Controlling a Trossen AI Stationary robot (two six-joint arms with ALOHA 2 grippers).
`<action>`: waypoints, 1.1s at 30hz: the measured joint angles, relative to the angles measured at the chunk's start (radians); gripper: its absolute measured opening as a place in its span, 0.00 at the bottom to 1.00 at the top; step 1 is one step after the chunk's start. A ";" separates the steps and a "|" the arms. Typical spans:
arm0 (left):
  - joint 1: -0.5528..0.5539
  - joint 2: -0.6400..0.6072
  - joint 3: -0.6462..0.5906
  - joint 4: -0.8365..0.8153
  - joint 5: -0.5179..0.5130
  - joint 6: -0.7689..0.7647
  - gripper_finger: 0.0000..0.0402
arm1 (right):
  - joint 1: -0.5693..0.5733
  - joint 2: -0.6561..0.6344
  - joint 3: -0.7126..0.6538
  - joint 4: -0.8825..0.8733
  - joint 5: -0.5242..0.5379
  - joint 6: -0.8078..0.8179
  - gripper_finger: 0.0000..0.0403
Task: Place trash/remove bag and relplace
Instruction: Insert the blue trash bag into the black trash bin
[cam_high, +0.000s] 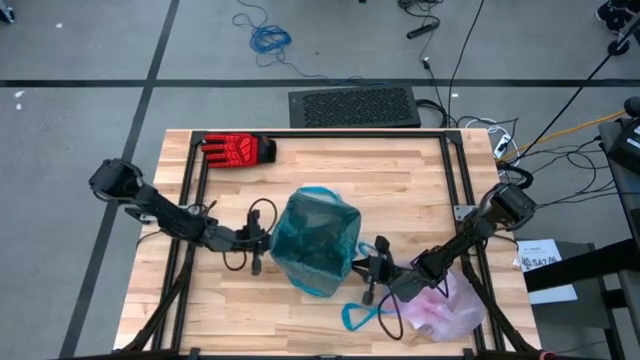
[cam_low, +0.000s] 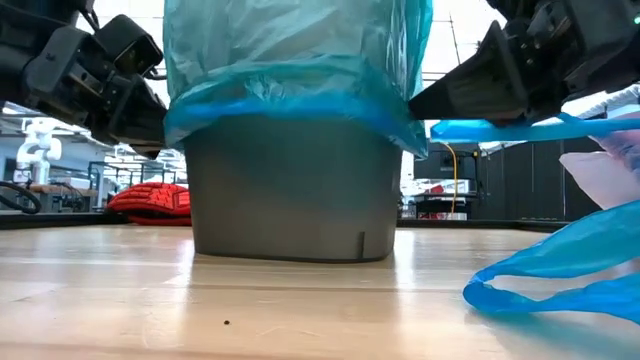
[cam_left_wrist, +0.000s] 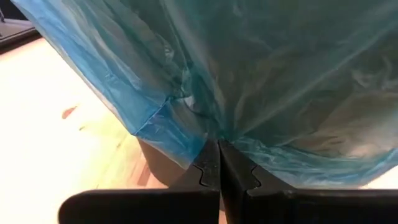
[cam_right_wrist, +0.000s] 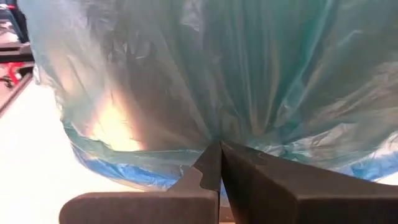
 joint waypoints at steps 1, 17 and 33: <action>0.000 0.009 0.000 0.008 -0.003 -0.001 0.00 | -0.006 0.000 0.000 -0.007 -0.001 0.002 0.00; -0.010 0.023 -0.014 0.025 -0.057 0.025 0.00 | -0.012 0.001 0.000 -0.152 -0.045 0.137 0.00; -0.127 -0.128 -0.015 -0.080 -0.057 0.049 0.00 | 0.095 -0.084 0.022 0.083 0.016 -0.191 0.00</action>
